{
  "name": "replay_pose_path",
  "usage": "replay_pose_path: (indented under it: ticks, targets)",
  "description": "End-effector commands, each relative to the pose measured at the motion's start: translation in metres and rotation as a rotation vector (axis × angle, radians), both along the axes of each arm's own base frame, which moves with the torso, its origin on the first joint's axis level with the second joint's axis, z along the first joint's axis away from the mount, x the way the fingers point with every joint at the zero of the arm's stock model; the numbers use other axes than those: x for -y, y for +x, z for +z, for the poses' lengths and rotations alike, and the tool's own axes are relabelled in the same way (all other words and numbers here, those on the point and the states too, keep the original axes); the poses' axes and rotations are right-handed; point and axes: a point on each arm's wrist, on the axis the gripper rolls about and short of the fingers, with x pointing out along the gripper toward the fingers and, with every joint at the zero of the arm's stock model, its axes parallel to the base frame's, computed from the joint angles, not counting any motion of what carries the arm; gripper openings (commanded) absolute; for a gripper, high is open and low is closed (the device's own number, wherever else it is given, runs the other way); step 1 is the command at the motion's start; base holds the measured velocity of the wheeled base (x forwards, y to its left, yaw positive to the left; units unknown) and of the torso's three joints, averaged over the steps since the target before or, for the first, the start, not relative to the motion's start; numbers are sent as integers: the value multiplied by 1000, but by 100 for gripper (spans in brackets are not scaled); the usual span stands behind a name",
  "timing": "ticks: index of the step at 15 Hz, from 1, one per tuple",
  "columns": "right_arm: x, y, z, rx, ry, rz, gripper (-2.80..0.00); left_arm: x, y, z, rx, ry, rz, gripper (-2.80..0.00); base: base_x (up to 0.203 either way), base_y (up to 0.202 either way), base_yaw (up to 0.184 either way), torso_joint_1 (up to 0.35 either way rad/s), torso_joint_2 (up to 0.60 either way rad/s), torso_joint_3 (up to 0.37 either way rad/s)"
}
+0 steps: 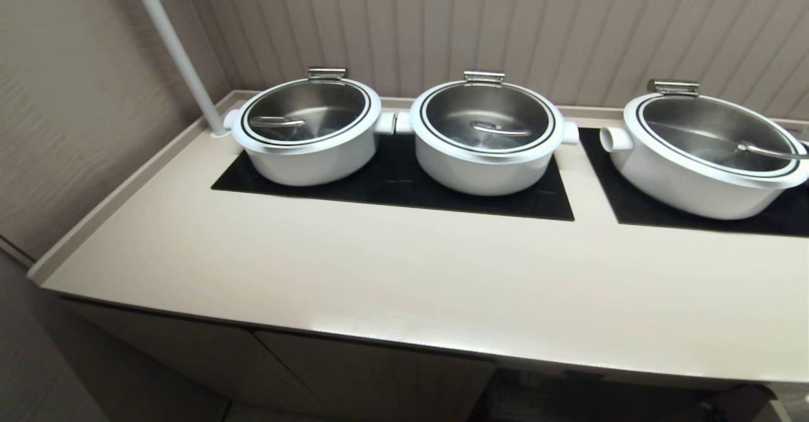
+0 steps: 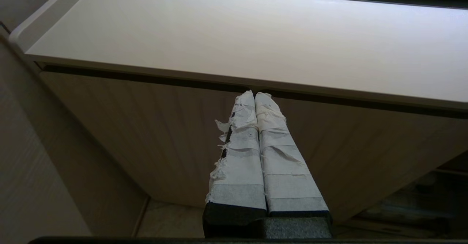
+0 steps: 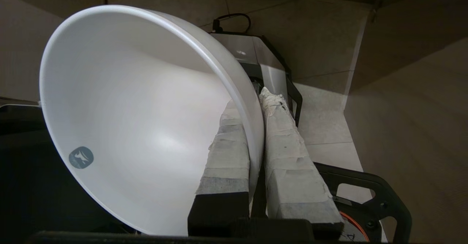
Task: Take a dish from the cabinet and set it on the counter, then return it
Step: Put it back into the cabinet
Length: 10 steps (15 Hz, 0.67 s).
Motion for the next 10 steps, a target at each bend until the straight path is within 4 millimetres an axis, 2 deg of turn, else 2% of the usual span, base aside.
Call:
replay_pose_path:
  ticks: [1, 10]
  targets:
    - [0, 0, -1, -3, 1, 0, -280, 0, 0, 0, 1, -1, 1, -280, 0, 0, 0, 0, 0, 0]
    - [0, 0, 1, -1, 1, -3, -280, 0, 0, 0, 1, -1, 0, -280, 0, 0, 0, 0, 0, 0]
